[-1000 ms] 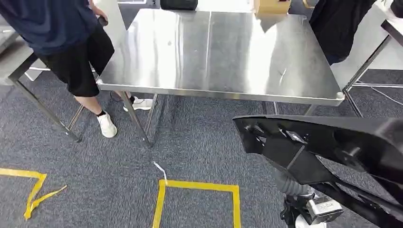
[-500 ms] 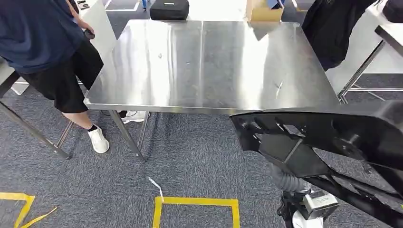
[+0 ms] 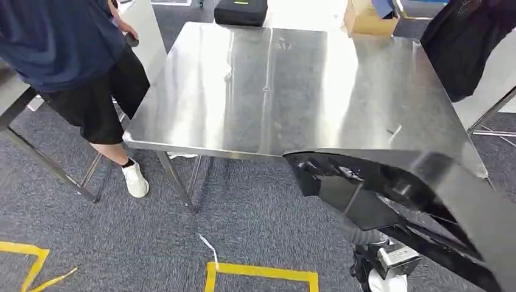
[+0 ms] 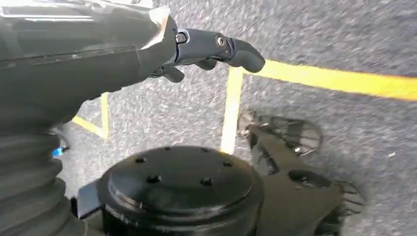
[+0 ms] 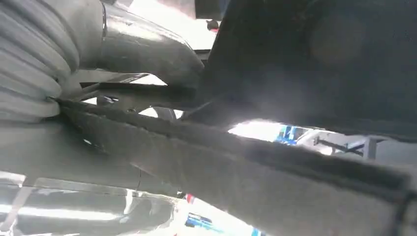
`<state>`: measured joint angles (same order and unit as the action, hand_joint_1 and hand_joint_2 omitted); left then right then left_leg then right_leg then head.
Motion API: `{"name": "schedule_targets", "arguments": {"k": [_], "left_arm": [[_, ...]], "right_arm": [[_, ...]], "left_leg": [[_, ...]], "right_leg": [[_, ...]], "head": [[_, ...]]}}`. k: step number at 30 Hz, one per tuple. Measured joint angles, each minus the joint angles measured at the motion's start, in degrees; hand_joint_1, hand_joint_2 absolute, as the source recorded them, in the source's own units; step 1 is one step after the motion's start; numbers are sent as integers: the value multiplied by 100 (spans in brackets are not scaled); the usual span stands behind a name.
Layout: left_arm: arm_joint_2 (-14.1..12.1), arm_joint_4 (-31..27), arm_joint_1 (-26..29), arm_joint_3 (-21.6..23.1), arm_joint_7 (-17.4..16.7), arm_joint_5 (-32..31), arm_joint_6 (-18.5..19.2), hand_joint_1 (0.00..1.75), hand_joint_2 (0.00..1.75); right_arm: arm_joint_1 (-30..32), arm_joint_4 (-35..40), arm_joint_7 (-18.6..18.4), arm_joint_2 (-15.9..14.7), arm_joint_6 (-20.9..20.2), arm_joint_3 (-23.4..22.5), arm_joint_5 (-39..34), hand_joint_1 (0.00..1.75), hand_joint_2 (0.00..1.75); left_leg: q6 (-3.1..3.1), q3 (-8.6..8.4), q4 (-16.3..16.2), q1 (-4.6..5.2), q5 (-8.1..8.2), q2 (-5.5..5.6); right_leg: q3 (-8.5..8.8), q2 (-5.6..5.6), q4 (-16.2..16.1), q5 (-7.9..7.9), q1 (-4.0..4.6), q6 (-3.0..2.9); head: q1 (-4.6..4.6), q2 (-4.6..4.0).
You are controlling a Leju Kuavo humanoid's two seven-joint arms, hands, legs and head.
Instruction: Take the parts from the cabinet and place them on the table.
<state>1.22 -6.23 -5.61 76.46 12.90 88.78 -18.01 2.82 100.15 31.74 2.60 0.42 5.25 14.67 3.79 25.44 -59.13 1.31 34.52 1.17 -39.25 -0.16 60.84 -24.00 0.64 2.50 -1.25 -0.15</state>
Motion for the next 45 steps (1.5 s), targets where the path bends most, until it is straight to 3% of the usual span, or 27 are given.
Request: {"name": "schedule_targets", "arguments": {"k": [1,2,3,4,5,6,7,8,10,11,12,13,14,15,16,17,19,20,23,26,30,35,45], "left_arm": [[2,-4,-13,4,2,-2,4,0,175],[0,-7,-21,9,2,-2,4,0,175],[0,-7,-29,13,2,-2,4,0,175],[-13,-7,-37,18,2,-2,4,0,175],[-9,-9,-39,22,4,-4,7,0,175],[-9,-9,-40,24,4,-2,7,0,175],[-15,-9,-42,24,15,-4,7,0,175],[-20,-9,-60,22,28,-9,-2,0,175],[-22,-11,-117,26,22,-11,-15,0,175],[-26,-11,-129,26,7,-15,-37,0,175],[-37,-11,-136,30,-11,-20,-59,0,175],[-44,-11,-134,41,-24,-22,-87,0,175],[-41,-11,-126,50,-35,-26,-101,0,175],[-39,-11,-136,54,-48,-30,-98,0,175],[-46,-15,-137,61,-61,-37,-98,0,175],[-37,-17,-156,70,-66,-39,-98,0,175],[-33,-20,-171,114,-87,-39,-103,0,175],[-22,-20,-172,127,-96,-39,-107,0,175],[-11,-22,-177,133,-98,-39,-109,0,175],[-9,-24,-175,164,-81,-39,-114,0,175],[-13,-24,-173,238,-11,-46,-116,0,175],[-28,-24,-165,304,42,-85,-90,0,175],[-76,-24,-196,512,28,-234,-26,0,175]], "right_arm": [[-7,-9,-9,-2,13,11,29,175,175],[-19,-4,-9,-11,39,11,31,175,175],[-43,-4,-9,-15,55,18,31,175,175],[-52,-2,-7,-11,76,33,31,175,175],[-64,-2,-11,-13,87,35,33,175,175],[-73,-4,-13,-9,96,37,42,175,175],[-74,-4,-20,-9,107,44,57,175,175],[-73,-9,-52,-11,144,46,89,175,175],[-72,-31,-94,-15,205,50,122,175,175],[-73,-44,-118,-15,233,52,140,175,175],[-76,-59,-140,-15,279,59,162,175,175],[-82,-76,-164,-15,317,61,188,175,175],[-95,-98,-186,-17,339,61,197,175,175],[-131,-154,-207,-26,356,74,199,175,175],[-181,-188,-210,-35,380,83,195,175,175],[-214,-227,-229,-48,384,83,188,175,175],[-348,-335,-236,-66,385,105,173,175,175],[-420,-444,-245,-94,389,129,164,175,175],[-783,-875,-293,-140,505,201,160,175,175],[-1074,-1277,-302,-164,621,287,105,175,175],[-1742,-2147,-369,-184,697,383,-243,175,175],[-2338,-3050,-343,-168,935,485,-284,175,175],[-3784,-4641,-605,-33,1368,586,-4,175,175]], "left_leg": [[-50,31,49,-12,45,0],[-66,-106,42,-23,7,-5],[-86,-94,-3,-28,-55,-19],[-124,30,-228,-30,-119,-34],[-171,180,-578,-33,-265,-37],[-209,460,-976,-56,-303,-39],[-246,732,-1275,-82,-187,-43],[-289,945,-1440,-101,66,-47],[-374,1158,-1412,-122,498,-56],[-401,1157,-1239,-143,452,-65],[-428,1106,-919,-171,186,-74],[-446,1043,-532,-196,-255,-79],[-475,1015,-164,-224,-824,-87],[-409,1096,-148,-192,-737,-137],[-309,1078,-152,-175,-822,-141],[-265,1045,-164,-160,-857,-131],[-231,1029,-83,-151,-890,-118],[-242,996,-32,-155,-919,-103],[-224,983,-7,-155,-903,-88],[-185,970,0,-154,-873,-70],[-151,936,-1,-148,-854,-74],[-145,916,0,-143,-859,-70],[-138,905,28,-147,-874,-70]], "right_leg": [[113,22,-6,-12,51,-96],[158,29,-67,-30,39,-147],[241,31,-106,-61,31,-195],[387,52,-198,-82,-63,-226],[505,42,-247,-122,-64,-281],[582,40,-280,-169,-81,-331],[646,36,-287,-198,-95,-315],[712,38,-290,-258,-111,-316],[893,53,-290,-402,-162,-268],[987,65,-290,-472,-183,-243],[1091,73,-290,-547,-214,-210],[1181,75,-290,-614,-235,-173],[1130,68,-300,-670,-215,-128],[1260,85,-243,-726,-212,-86],[1202,80,-235,-755,-164,-42],[1152,77,-276,-765,-180,-8],[1281,52,-370,-771,-142,42],[1305,57,-410,-718,-155,1],[1387,53,-556,-710,-148,33],[1444,32,-634,-716,-143,27],[1420,30,-655,-718,-143,30],[1441,22,-654,-714,-138,72],[1476,19,-642,-708,-135,82]], "head": [[20,0],[13,0],[40,0],[33,0],[22,0],[4,0],[13,0],[11,0],[0,0],[13,0],[2,0],[11,0],[4,0],[-19,0],[-29,0],[-17,0],[-22,0],[-22,0],[7,0],[11,0],[9,0],[4,0],[4,0]]}}
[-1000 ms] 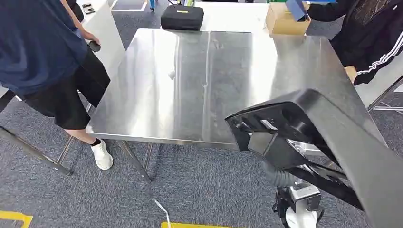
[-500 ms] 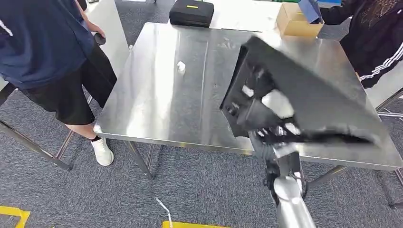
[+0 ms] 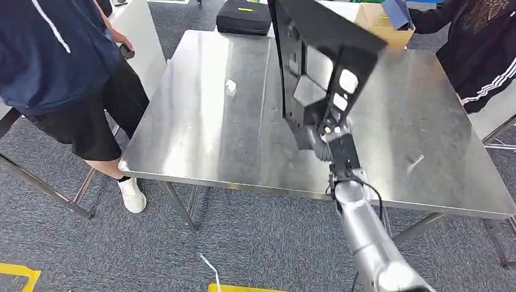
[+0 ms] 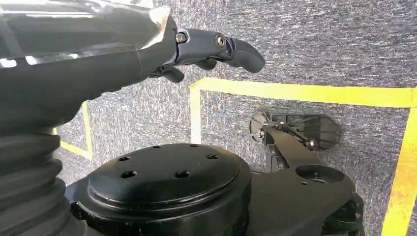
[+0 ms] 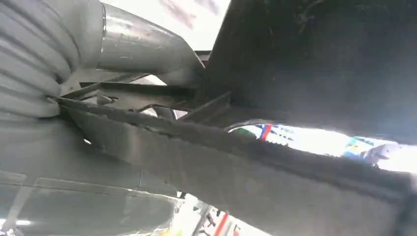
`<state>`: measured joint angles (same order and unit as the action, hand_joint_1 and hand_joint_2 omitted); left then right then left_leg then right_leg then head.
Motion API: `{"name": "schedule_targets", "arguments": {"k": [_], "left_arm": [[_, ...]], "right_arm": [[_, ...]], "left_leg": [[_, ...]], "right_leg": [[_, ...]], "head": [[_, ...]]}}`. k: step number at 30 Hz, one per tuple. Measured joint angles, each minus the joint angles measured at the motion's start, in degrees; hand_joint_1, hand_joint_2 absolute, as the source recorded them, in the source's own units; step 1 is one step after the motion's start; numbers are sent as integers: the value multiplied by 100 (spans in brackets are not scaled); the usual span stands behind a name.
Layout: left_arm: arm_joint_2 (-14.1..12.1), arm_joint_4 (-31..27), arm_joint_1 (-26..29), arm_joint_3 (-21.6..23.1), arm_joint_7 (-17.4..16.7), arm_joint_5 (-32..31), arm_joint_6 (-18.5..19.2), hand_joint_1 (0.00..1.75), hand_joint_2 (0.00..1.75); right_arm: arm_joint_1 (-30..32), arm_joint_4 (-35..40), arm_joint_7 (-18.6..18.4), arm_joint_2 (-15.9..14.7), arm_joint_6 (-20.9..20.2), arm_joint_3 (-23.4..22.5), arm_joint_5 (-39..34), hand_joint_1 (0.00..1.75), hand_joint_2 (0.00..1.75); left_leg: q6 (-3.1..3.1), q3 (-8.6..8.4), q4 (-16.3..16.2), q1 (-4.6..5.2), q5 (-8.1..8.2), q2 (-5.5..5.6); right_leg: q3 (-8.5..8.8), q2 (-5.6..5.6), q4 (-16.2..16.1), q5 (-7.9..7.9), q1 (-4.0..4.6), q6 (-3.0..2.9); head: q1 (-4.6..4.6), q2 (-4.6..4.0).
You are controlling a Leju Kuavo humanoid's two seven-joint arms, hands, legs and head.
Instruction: Take the parts from the cabinet and place them on the table.
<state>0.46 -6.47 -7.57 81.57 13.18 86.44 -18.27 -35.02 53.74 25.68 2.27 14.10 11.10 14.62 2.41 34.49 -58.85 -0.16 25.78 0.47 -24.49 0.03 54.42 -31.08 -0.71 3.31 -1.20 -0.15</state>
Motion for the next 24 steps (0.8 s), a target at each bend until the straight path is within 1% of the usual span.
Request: {"name": "schedule_targets", "arguments": {"k": [2,6,10,13,17,21,24], "left_arm": [[-9,0,-4,37,0,0,24,0,175],[-15,-2,-14,70,-13,-19,24,0,175],[-28,-4,-29,142,-13,-79,28,0,175],[-37,-4,-42,205,-9,-125,50,0,175],[-50,-4,-47,275,26,-155,133,0,175],[-66,-4,-52,345,35,-155,160,0,175],[-74,-4,-58,382,44,-179,181,0,175]], "right_arm": [[-200,-205,2,24,39,0,9,175,175],[-608,-833,-13,79,404,2,310,175,175],[-1141,-1603,-183,153,662,63,721,175,175],[-1399,-2013,-282,247,861,182,1030,175,175],[-1737,-2475,-668,343,1134,360,1529,175,175],[-2035,-2793,-1157,358,1279,503,1992,175,175],[-2269,-3003,-1622,334,1364,581,2298,175,175]], "left_leg": [[0,-1,6,0,0,0],[0,-2,12,0,0,-2],[-1,-6,13,-1,0,-3],[-2,-6,14,-1,-1,-3],[-2,-5,14,-1,-1,-1],[-2,-4,14,-1,-1,-2],[-2,-5,13,-1,-1,-3]], "right_leg": [[-1,0,0,-1,1,-1],[-3,1,1,-2,1,-2],[-3,1,0,-2,2,-2],[-3,1,1,-2,3,-2],[-3,0,1,-2,3,-3],[-5,1,1,-2,2,-3],[-6,1,1,-2,1,-3]], "head": [[-2,0],[0,0],[2,0],[-2,0],[-2,0],[0,0],[0,0]]}}
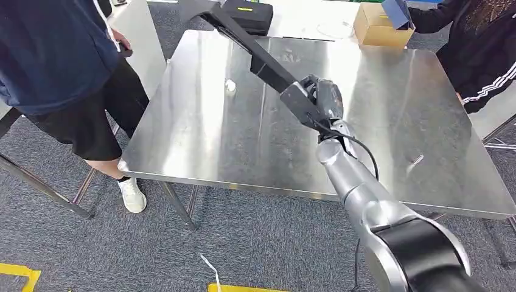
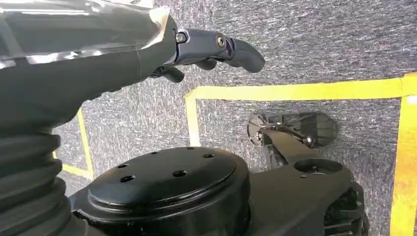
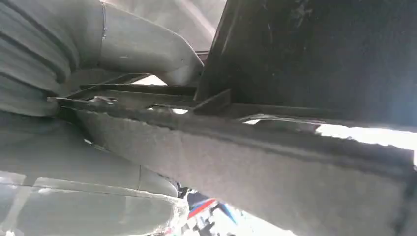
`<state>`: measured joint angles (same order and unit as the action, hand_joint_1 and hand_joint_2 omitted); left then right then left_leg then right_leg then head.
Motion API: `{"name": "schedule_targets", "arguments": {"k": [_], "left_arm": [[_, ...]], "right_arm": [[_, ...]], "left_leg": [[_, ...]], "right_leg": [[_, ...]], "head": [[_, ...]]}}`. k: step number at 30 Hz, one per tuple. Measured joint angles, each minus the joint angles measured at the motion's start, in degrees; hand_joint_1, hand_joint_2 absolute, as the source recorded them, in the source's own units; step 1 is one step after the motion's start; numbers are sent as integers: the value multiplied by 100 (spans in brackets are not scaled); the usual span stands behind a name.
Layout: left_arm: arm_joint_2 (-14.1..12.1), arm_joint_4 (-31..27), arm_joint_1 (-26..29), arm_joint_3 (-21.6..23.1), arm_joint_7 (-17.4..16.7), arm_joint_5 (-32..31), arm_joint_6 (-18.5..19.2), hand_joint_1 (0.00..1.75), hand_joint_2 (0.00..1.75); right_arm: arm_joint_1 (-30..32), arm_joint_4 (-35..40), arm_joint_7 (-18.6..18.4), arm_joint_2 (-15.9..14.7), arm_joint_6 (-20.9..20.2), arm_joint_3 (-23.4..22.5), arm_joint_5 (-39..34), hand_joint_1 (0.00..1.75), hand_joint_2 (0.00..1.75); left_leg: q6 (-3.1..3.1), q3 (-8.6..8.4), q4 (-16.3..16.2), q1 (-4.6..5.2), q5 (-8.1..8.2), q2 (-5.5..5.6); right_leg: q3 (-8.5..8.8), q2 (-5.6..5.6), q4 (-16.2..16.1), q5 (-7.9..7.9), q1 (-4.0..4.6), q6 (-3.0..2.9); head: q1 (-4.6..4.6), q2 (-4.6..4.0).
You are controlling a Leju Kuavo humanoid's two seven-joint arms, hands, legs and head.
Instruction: Take the parts from the cabinet and place them on the table.
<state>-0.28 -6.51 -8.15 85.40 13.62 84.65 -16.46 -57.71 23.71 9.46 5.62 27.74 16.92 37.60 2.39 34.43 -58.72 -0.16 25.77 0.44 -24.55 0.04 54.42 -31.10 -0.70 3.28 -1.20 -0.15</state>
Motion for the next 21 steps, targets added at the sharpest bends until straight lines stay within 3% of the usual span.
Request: {"name": "schedule_targets", "arguments": {"k": [4,12,16,21], "left_arm": [[-11,0,-10,83,15,-26,33,0,175],[-26,-2,-18,127,15,-31,46,0,175],[-33,-2,-22,155,33,-61,85,0,175],[-42,-2,-21,188,81,-63,107,0,175]], "right_arm": [[-197,-201,-310,-114,6,39,168,175,175],[-257,-367,-342,-245,6,59,188,175,175],[-261,-422,-669,-319,17,61,238,175,175],[-288,-498,-1007,-630,96,50,319,175,175]], "left_leg": [[0,0,0,0,0,3],[0,1,4,1,0,0],[0,0,9,1,-1,0],[-1,8,30,8,-4,6]], "right_leg": [[1,-1,0,0,0,0],[-5,0,0,1,0,0],[-12,0,-1,1,0,1],[-21,-3,-5,3,-3,2]], "head": [[0,0],[0,0],[-2,0],[2,0]]}}
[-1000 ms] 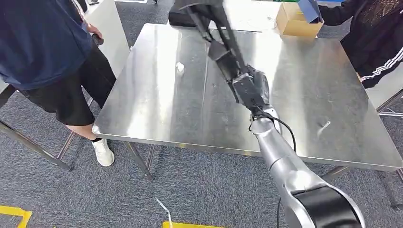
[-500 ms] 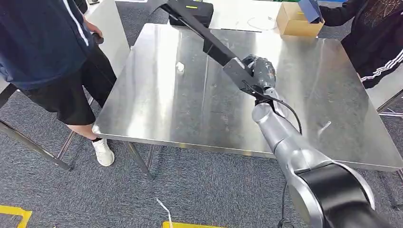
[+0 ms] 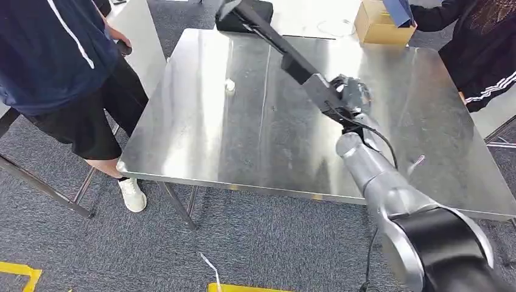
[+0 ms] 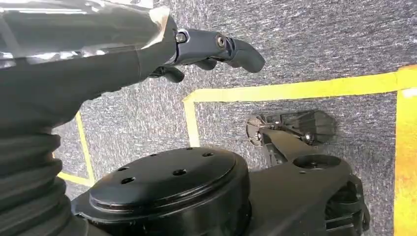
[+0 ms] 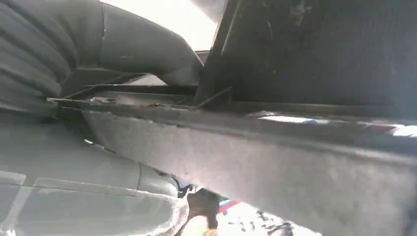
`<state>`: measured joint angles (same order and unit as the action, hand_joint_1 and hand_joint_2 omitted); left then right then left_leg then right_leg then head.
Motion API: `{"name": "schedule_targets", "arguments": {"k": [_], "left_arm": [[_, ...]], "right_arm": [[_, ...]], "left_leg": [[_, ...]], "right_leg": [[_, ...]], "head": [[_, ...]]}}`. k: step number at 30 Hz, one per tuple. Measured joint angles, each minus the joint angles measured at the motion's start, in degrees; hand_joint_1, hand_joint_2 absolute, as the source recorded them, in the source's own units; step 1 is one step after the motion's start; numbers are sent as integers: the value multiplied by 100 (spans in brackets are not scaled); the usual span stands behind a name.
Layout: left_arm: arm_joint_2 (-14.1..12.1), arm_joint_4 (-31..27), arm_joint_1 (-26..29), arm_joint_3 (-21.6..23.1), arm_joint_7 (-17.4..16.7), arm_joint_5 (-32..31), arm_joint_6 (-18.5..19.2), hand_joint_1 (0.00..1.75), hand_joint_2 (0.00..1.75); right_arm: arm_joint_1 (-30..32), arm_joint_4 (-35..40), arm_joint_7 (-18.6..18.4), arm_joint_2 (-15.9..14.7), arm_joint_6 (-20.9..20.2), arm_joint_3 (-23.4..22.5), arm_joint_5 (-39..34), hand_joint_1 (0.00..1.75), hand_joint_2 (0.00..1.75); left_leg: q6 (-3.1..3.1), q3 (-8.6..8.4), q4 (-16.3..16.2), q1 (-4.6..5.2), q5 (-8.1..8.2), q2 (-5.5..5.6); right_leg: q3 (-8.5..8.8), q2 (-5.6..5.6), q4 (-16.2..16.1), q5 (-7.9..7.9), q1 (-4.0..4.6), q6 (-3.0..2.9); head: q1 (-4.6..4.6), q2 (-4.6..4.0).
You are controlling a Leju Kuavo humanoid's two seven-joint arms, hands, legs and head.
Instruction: Take the parts from the cabinet and place them on the table.
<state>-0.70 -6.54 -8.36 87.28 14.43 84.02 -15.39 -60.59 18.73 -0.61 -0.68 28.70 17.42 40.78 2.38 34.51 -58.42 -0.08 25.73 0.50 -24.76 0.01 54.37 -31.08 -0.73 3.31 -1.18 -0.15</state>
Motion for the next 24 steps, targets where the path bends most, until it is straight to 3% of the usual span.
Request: {"name": "schedule_targets", "arguments": {"k": [3,4,5,6,7,9,11,12,13,15,16,17,18,20,21,22,23,24], "left_arm": [[-6,0,-3,50,22,-28,-31,0,175],[-20,0,-6,57,24,-41,-48,0,175],[-15,-2,-9,68,22,-57,-65,0,175],[-11,-4,-15,79,22,-79,-77,0,175],[-6,-11,-22,87,15,-103,-85,0,175],[-7,-13,-25,122,2,-116,-98,0,175],[-2,-24,-22,135,0,-116,-98,0,175],[-2,-26,-20,140,0,-116,-98,0,175],[-2,-26,-17,149,0,-116,-98,0,175],[-4,-26,-15,170,2,-107,-98,0,175],[-35,-20,-7,175,0,-105,-105,0,175],[-66,-15,-11,179,2,-98,-114,0,175],[-66,-17,-8,184,2,-96,-120,0,175],[-46,-24,-6,188,0,-74,-129,0,175],[-48,-24,-17,190,0,-74,-129,0,175],[-46,-24,-20,192,-7,-79,-129,0,175],[-46,-24,-21,192,-7,-83,-129,0,175],[-50,-24,-34,188,2,-81,-127,0,175]], "right_arm": [[2,-48,15,-188,37,-90,-22,175,175],[-4,-55,52,-235,57,-122,-20,175,175],[-8,-52,94,-273,72,-164,-9,175,175],[-4,-44,129,-312,81,-195,11,175,175],[-13,-46,168,-360,98,-216,42,175,175],[-22,-52,207,-391,120,-243,78,175,175],[26,-68,199,-443,125,-247,138,175,175],[51,-76,184,-457,125,-249,173,175,175],[67,-81,168,-465,125,-254,197,175,175],[67,-83,166,-463,125,-269,253,175,175],[101,-105,166,-470,122,-280,267,175,175],[76,-122,173,-463,136,-278,293,175,175],[99,-129,166,-463,135,-278,295,175,175],[105,-129,157,-474,140,-280,326,175,175],[88,-118,162,-465,140,-280,348,175,175],[74,-105,166,-474,144,-280,370,175,175],[59,-105,168,-470,144,-280,378,175,175],[60,-105,170,-463,144,-280,389,175,175]], "left_leg": [[7,9,-12,19,18,4],[55,8,-9,48,39,5],[83,-41,87,43,21,-19],[104,-187,270,-44,-31,-42],[118,-275,362,-22,-38,-44],[132,-346,408,-25,-26,-83],[110,-409,406,-36,40,-83],[74,-455,401,-55,82,-56],[23,-511,390,-88,137,-44],[-110,-617,309,-162,293,-28],[-201,-556,245,-126,395,-26],[-252,-569,124,-154,473,-6],[-275,-567,121,-154,476,-6],[-302,-593,156,-176,498,-10],[-333,-584,135,-204,556,-23],[-329,-496,-80,-199,591,-43],[-336,-282,-472,-190,677,-45],[-341,45,-985,-170,800,-44]], "right_leg": [[-10,1,-25,6,-12,9],[4,3,-79,7,-66,51],[34,7,-126,14,-38,64],[36,13,-114,-33,-58,55],[-77,1,105,-61,-48,50],[-713,9,1101,-261,-47,20],[-1357,9,1874,-307,-87,65],[-1487,8,1856,-161,-121,142],[-1484,6,1574,108,-170,258],[-1255,-23,594,766,-296,507],[-1195,-59,431,819,-342,584],[-1133,36,396,716,-300,434],[-1147,30,464,677,-284,317],[-1183,44,513,602,-258,209],[-1122,57,517,549,-266,130],[-1073,72,513,509,-265,73],[-1022,80,502,475,-250,27],[-968,79,496,441,-234,-20]], "head": [[-2,0],[-6,0],[-9,0],[4,0],[13,-2],[22,0],[22,0],[22,0],[24,0],[26,0],[44,0],[62,0],[35,0],[13,0],[-2,0],[-7,0],[-26,0],[-24,0]]}}
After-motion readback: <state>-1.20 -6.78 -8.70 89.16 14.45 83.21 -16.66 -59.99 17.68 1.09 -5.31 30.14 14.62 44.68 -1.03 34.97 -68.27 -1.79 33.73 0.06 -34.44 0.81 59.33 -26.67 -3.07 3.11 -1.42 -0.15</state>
